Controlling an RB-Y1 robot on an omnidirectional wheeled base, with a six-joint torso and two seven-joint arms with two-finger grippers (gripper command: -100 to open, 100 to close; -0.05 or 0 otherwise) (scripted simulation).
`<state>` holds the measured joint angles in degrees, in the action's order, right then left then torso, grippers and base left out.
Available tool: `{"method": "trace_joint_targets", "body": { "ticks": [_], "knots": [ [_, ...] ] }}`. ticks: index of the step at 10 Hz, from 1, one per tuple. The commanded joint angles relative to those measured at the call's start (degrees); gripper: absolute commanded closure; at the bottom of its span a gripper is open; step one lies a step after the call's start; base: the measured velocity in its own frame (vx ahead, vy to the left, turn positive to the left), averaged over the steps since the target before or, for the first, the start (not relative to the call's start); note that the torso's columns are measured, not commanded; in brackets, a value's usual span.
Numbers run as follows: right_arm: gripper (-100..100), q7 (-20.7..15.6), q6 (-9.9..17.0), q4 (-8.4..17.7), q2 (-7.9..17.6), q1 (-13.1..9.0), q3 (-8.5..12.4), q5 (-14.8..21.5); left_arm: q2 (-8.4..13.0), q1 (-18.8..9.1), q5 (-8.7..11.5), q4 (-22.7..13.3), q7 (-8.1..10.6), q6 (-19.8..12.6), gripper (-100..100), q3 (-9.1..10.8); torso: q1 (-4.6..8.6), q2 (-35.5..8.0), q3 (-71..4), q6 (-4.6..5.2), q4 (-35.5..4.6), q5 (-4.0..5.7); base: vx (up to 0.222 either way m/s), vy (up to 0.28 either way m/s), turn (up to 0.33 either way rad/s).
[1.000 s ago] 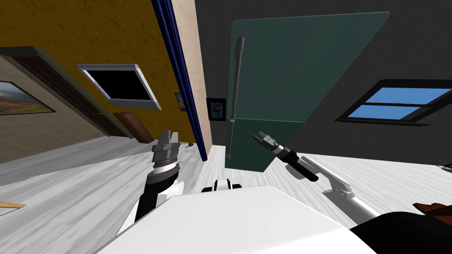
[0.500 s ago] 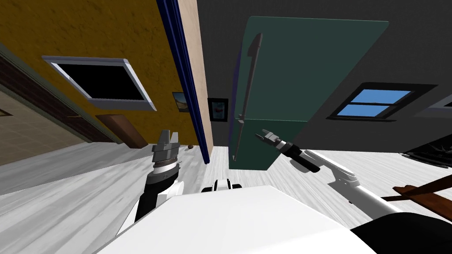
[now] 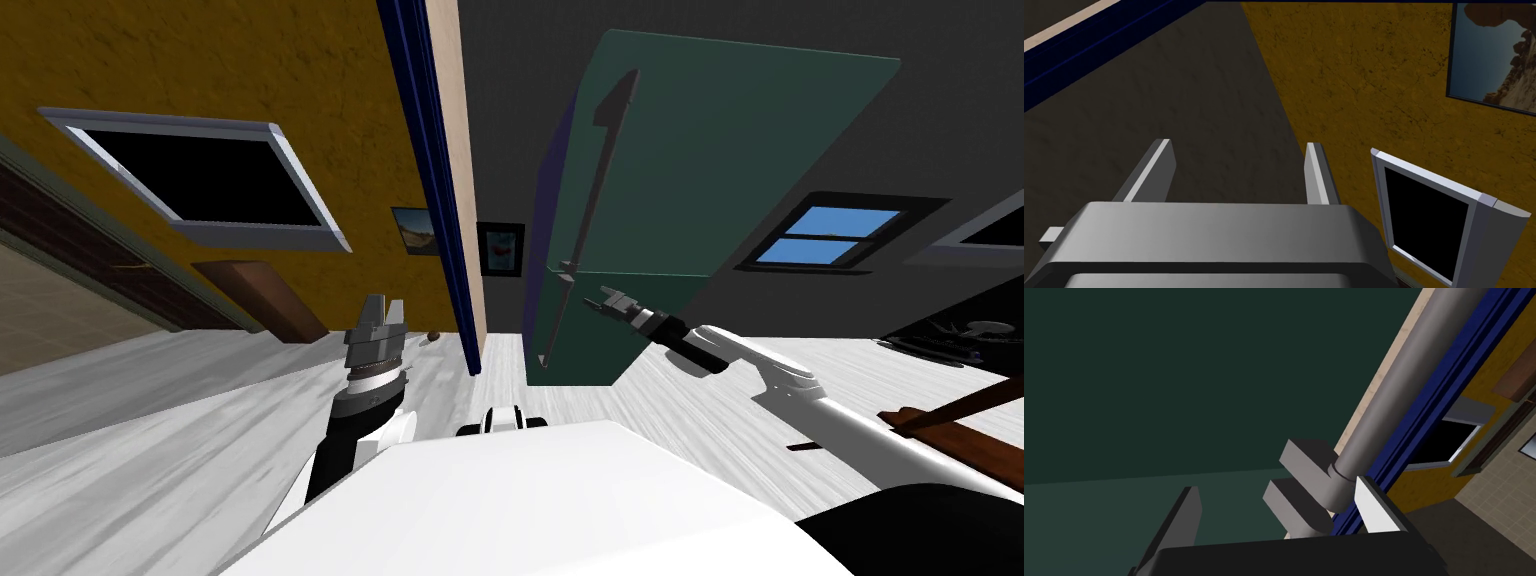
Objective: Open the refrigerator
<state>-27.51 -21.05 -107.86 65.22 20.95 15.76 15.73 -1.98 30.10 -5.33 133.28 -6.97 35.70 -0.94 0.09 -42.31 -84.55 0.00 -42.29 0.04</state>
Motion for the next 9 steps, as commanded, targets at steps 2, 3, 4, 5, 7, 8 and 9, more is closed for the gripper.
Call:
{"method": "trace_joint_targets", "body": {
  "ticks": [2,3,4,5,7,8,9],
  "knots": [
    [-100,-4.1,1.7,5.1,6.2,-1.6,1.5,-1.1,0.0,0.0,0.0,0.0,0.00,0.0,0,-0.01,-0.42,0.1,0.0,-0.02,0.0,-0.15,0.076,0.300,-0.100],
    [-100,-5.1,2.2,6.3,7.8,-2.0,1.8,-1.4,0.0,0.0,0.0,0.0,0.00,0.0,0,-0.01,-0.34,0.1,0.0,-0.02,0.0,-0.13,0.040,0.294,-0.123],
    [-100,-6.0,2.6,7.4,9.2,-2.5,2.2,-1.7,0.0,0.0,0.0,0.0,0.00,0.0,0,-0.01,-0.21,0.0,0.0,-0.13,0.0,-0.09,0.032,0.241,-0.147],
    [-100,-6.9,3.0,8.4,10.5,-2.8,2.5,-1.9,0.0,0.0,0.0,0.0,0.00,0.0,0,0.00,-0.29,0.1,-0.1,-0.40,-0.1,-0.25,0.023,0.177,-0.088],
    [-100,-8.3,3.7,10.1,12.8,-3.5,3.0,-2.2,0.0,0.0,0.0,0.0,0.00,0.0,0,0.00,-0.67,0.3,-0.3,-0.56,-0.3,-0.58,0.027,0.164,-0.078],
    [-100,-8.9,4.0,10.7,13.7,-3.7,3.2,-2.3,0.0,0.0,0.0,0.0,0.00,0.0,0,0.01,-1.01,0.3,-0.3,-0.69,-0.3,-0.72,0.008,0.163,-0.087],
    [-100,-9.4,4.2,11.2,14.5,-3.9,3.4,-2.3,0.0,0.0,0.0,0.0,0.00,0.0,0,0.01,-1.23,0.3,-0.4,-0.84,-0.3,-0.86,0.015,0.135,-0.063]
  ]
}}
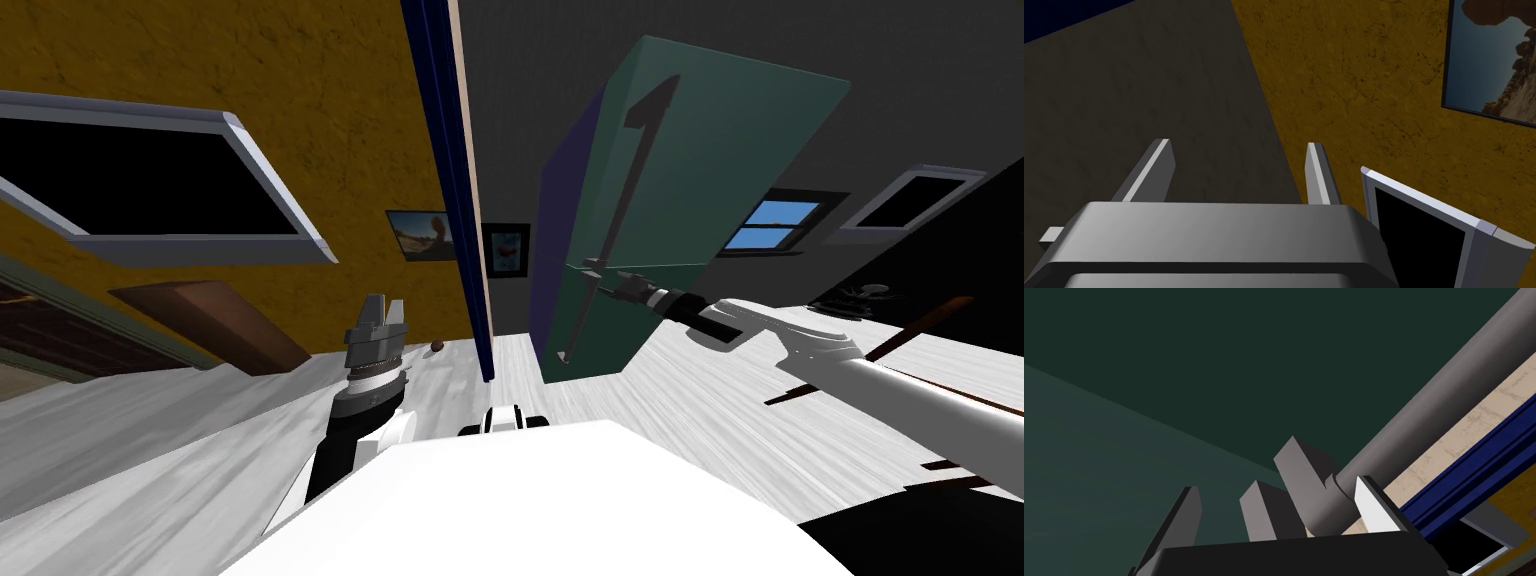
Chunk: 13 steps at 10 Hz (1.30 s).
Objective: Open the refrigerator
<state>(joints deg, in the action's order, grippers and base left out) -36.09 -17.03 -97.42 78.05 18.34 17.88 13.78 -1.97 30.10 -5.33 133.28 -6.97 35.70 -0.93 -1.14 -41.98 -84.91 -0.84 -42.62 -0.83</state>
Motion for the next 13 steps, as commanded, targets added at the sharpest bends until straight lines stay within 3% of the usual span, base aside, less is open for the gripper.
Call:
{"method": "trace_joint_targets", "body": {
  "ticks": [1,2,3,4,5,9,12,13],
  "knots": [
    [-100,-1.4,0.5,1.4,2.6,-1.5,1.5,-0.4,0.0,0.0,0.0,0.0,0.00,0.0,0,0.00,-0.12,0.0,0.0,-0.09,-0.1,-0.12,0.021,0.107,-0.080],
    [-100,-1.0,0.6,1.2,1.8,-0.1,0.2,-0.1,0.0,0.0,0.0,0.0,0.00,0.0,0,0.00,-0.23,0.0,0.0,-0.19,-0.1,-0.24,0.000,0.024,-0.086],
    [-100,-1.4,0.8,2.5,0.1,-0.3,-0.4,0.1,0.0,0.0,0.0,0.0,0.00,0.0,0,0.01,0.01,-0.1,0.1,-0.01,0.0,0.03,0.024,-0.059,0.000],
    [-100,-1.3,0.8,2.1,0.8,0.2,-0.4,0.1,0.0,0.0,0.0,0.0,0.00,0.0,0,0.01,0.57,0.0,0.1,0.18,0.2,0.35,0.006,-0.034,-0.022],
    [100,-1.3,0.8,2.2,0.6,0.4,-0.6,0.1,0.0,0.0,0.0,0.0,0.00,0.0,0,0.01,0.78,0.0,0.1,0.39,0.3,0.53,-0.012,-0.004,-0.021],
    [100,-2.1,-3.6,-3.0,0.6,1.3,-1.0,-0.9,0.0,0.0,0.0,0.0,0.00,0.0,0,0.03,1.74,-0.6,0.6,0.88,0.2,1.04,-0.151,-0.235,-0.012],
    [100,-2.7,-6.8,-6.9,0.6,1.8,-1.1,-1.7,0.0,0.0,0.0,0.0,0.00,0.0,0,0.03,1.03,-0.4,0.4,0.84,0.3,0.80,-0.250,-0.320,-0.017],
    [100,-2.7,-6.8,-6.9,0.6,1.8,-1.1,-1.7,0.0,0.0,0.0,0.0,0.00,0.0,0,0.03,1.02,-0.2,0.2,0.82,0.4,0.77,-0.103,-0.200,0.004]
  ]
}}
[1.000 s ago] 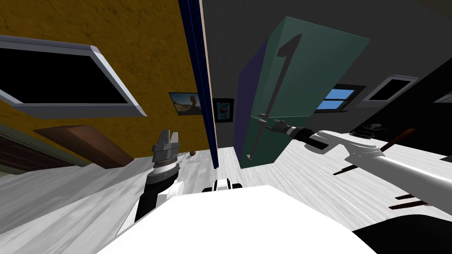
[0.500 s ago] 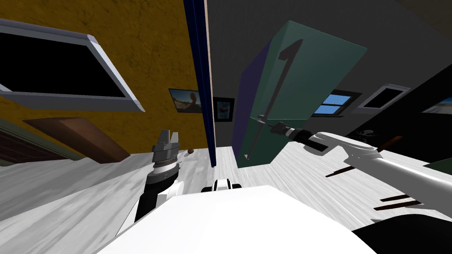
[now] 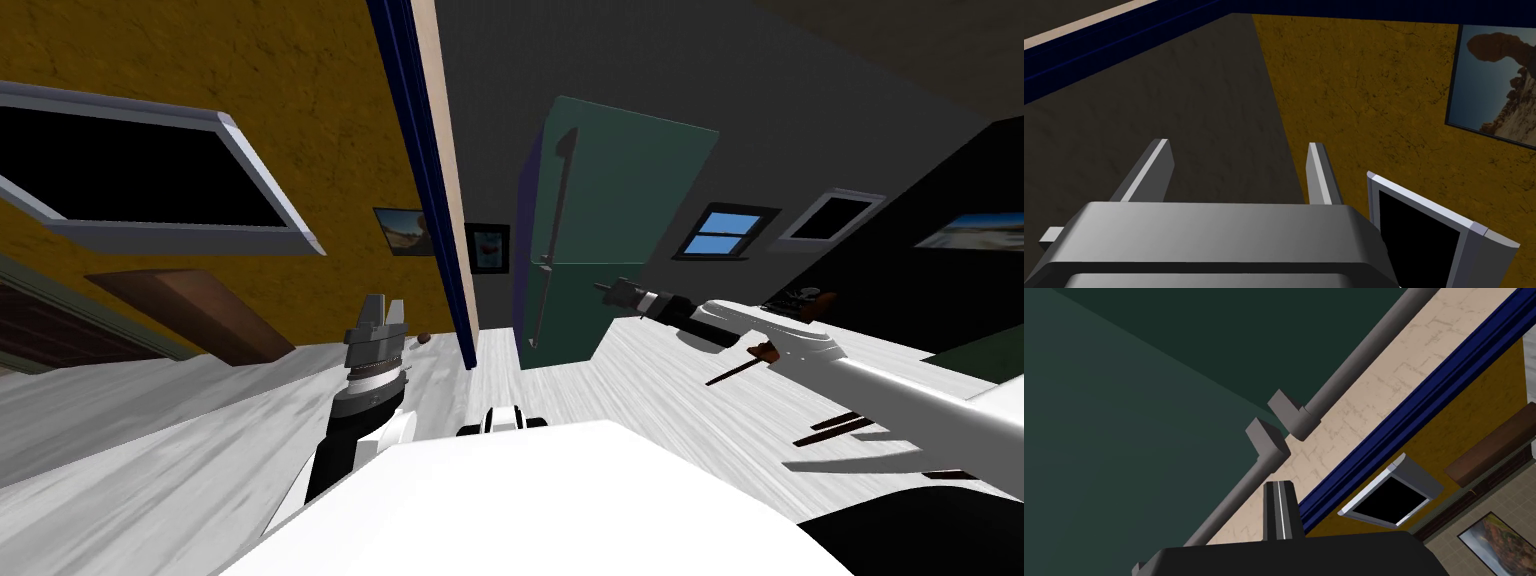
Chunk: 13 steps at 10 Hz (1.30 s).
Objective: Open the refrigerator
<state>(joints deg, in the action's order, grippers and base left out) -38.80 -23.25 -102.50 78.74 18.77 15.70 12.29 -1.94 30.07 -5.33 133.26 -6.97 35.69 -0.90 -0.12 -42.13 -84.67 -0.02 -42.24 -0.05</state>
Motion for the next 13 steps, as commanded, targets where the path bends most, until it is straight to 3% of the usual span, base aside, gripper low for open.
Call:
{"method": "trace_joint_targets", "body": {
  "ticks": [1,3,4,5,7,10,13],
  "knots": [
    [100,-0.2,-1.6,-3.1,-0.1,1.6,1.0,-0.4,0.0,0.0,0.0,0.0,0.00,0.0,0,-0.01,-0.32,0.3,-0.2,-0.01,0.1,-0.06,-0.064,-0.144,-0.018],
    [100,-0.6,-3.8,-5.7,-0.1,2.0,0.9,-1.0,0.0,0.0,0.0,0.0,0.00,0.0,0,-0.01,0.01,-0.1,0.0,-0.01,0.0,0.00,-0.148,-0.195,-0.010],
    [100,-0.3,-2.6,-5.4,0.1,2.1,1.2,-0.8,0.0,0.0,0.0,0.0,0.00,0.0,0,-0.01,0.23,-0.4,0.2,0.02,-0.1,0.09,-0.075,-0.093,0.006],
    [-100,0.2,-1.3,-4.3,1.5,2.2,1.5,-0.9,0.0,0.0,0.0,0.0,0.00,0.0,0,-0.02,-0.08,-0.1,0.1,0.02,-0.1,0.03,0.040,0.106,-0.051],
    [-100,0.6,0.0,-3.0,2.7,2.2,1.7,-1.0,0.0,0.0,0.0,0.0,0.00,0.0,0,-0.04,-0.64,0.3,-0.2,-0.03,0.1,-0.21,0.105,0.202,-0.055],
    [-100,1.4,2.3,-0.7,4.8,2.3,2.2,-1.1,0.0,0.0,0.0,0.0,0.00,0.0,0,-0.04,0.31,-0.1,0.1,0.01,0.0,0.10,0.136,0.209,-0.035],
    [-100,2.3,4.8,1.8,6.9,2.4,2.6,-1.2,0.0,0.0,0.0,0.0,0.00,0.0,0,-0.04,0.05,-0.3,0.2,0.02,-0.1,0.04,0.102,0.214,-0.054]
  ]
}}
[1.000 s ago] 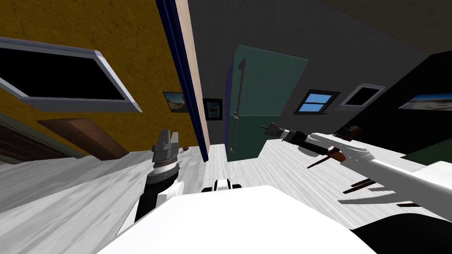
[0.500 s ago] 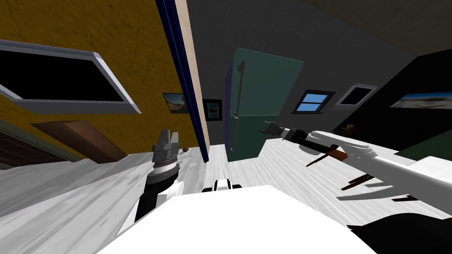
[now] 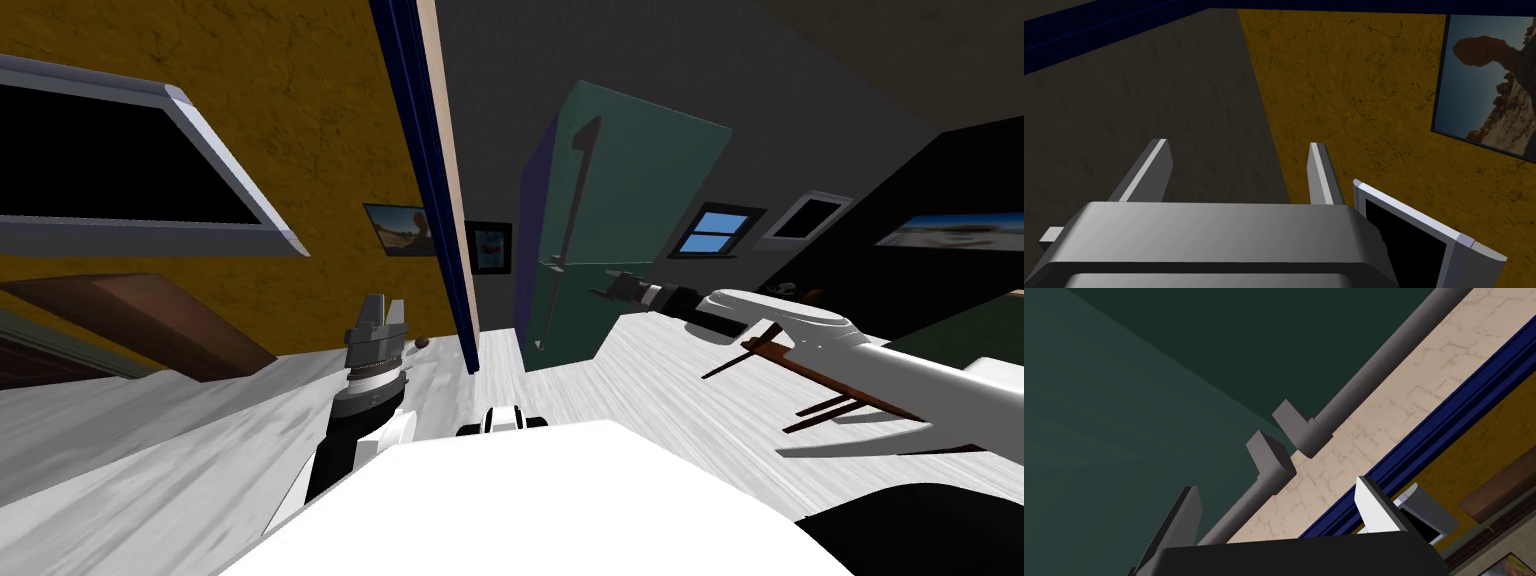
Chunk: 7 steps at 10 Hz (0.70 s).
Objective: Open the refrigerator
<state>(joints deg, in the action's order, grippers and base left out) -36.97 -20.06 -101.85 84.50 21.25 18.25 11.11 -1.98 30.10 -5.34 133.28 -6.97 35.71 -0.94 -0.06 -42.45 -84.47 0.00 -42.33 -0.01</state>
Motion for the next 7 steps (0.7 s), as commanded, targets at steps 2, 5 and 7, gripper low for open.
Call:
{"method": "trace_joint_targets", "body": {
  "ticks": [2,5,7],
  "knots": [
    [-100,1.1,3.3,2.9,2.7,0.0,0.4,-0.1,0.0,0.0,0.0,0.0,0.00,0.0,0,0.00,0.11,0.2,-0.1,0.00,0.0,0.01,0.109,0.196,-0.052],
    [-100,1.9,5.8,5.4,4.9,0.1,0.9,-0.3,0.0,0.0,0.0,0.0,0.00,0.0,0,0.00,0.14,0.2,-0.1,-0.01,0.1,0.03,0.106,0.194,-0.043],
    [-100,2.5,7.3,7.0,6.2,0.2,1.2,-0.3,0.0,0.0,0.0,0.0,0.00,0.0,0,0.00,0.03,0.1,0.0,0.00,0.0,-0.01,0.092,0.204,-0.041]
  ]
}}
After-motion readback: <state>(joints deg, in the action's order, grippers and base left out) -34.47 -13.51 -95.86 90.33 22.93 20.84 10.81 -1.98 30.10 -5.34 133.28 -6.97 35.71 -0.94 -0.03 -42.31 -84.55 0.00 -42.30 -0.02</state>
